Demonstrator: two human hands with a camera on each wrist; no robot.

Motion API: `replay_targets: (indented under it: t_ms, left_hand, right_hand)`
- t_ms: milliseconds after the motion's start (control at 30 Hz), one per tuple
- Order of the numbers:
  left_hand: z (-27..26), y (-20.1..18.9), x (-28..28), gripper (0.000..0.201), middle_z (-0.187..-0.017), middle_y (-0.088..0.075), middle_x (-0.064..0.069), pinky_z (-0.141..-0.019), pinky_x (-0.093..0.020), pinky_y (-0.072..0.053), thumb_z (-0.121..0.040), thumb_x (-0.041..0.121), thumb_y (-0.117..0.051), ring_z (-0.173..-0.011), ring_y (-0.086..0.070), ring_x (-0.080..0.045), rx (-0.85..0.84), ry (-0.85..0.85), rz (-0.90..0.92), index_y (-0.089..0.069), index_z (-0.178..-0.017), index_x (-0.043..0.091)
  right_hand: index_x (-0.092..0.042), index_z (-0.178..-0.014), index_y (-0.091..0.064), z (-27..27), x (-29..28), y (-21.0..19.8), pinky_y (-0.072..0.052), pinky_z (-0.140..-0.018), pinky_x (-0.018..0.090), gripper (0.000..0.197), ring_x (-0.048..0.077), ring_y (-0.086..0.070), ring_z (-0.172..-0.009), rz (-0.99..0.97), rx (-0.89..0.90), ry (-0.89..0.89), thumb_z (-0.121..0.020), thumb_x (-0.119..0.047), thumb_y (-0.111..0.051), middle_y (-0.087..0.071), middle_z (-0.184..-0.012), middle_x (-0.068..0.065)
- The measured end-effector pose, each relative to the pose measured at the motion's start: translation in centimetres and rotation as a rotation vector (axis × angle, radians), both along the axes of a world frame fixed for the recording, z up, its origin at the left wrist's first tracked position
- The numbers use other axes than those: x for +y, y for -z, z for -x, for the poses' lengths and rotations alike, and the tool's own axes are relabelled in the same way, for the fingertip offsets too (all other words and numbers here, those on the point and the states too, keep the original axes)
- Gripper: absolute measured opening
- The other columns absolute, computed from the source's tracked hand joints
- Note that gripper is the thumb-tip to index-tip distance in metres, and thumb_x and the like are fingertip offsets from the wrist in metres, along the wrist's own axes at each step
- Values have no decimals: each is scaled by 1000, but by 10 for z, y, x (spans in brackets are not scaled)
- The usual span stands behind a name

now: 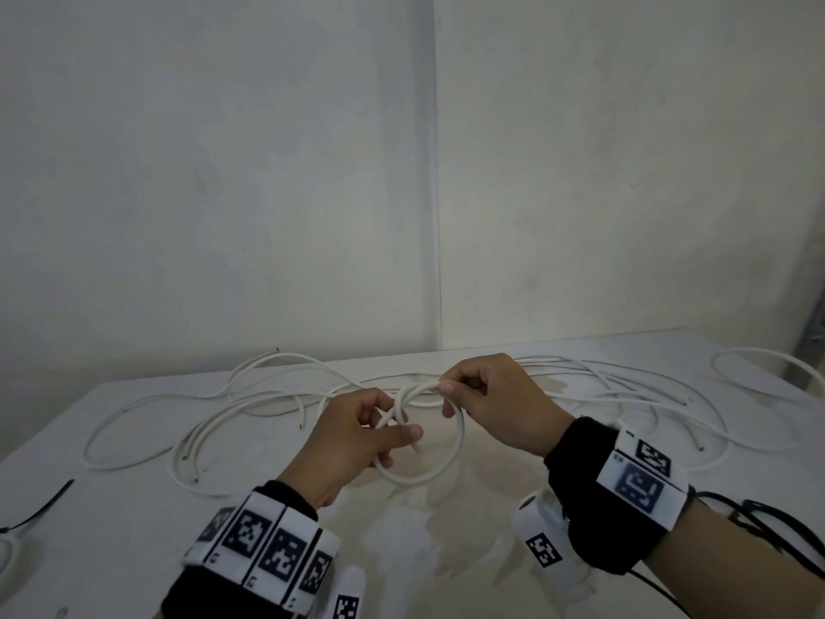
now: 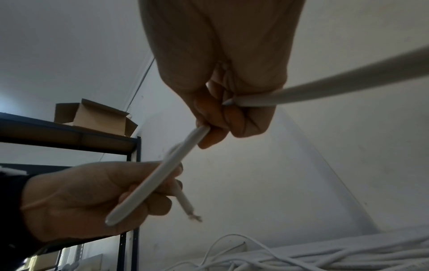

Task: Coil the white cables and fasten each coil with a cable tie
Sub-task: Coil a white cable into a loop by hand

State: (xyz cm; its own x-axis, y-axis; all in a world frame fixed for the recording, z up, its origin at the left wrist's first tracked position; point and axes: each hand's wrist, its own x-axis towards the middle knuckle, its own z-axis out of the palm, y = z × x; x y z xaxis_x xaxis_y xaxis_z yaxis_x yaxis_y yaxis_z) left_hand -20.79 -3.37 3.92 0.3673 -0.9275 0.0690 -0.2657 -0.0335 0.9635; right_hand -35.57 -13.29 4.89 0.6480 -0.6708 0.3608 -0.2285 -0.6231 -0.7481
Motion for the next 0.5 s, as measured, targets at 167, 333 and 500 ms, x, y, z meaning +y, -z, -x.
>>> replay_targets:
  t_ms: [167, 333, 500]
  left_hand:
    - [-3, 13, -4, 16, -46, -48, 5, -39, -18, -42, -74, 0, -72, -33, -49, -9, -180, -183, 85, -58, -67, 4]
    - [-3, 12, -6, 32, -51, -50, 5, -53, -31, -48, -78, 6, -66, -54, -56, -23, -520, -312, 158, -49, -57, 23]
    - [-4, 14, -7, 19, -92, -49, 6, -63, -20, -33, -77, 2, -66, -80, -46, -13, -777, -332, 235, -56, -69, 16]
  right_hand:
    - [-11, -68, -63, 0, 4, -3, -32, -46, 8, 25, 0, -46, -40, -63, 56, -55, -91, -11, -54, -61, -60, -5]
    - [-9, -72, -61, 2, 4, -4, -33, -45, 8, 21, -1, -46, -38, -146, 34, -85, -92, -10, -54, -62, -61, -1]
    - [-12, -70, -62, 1, 0, -3, -34, -46, 10, 23, 2, -42, -38, -175, 48, -91, -91, -11, -55, -62, -59, -3]
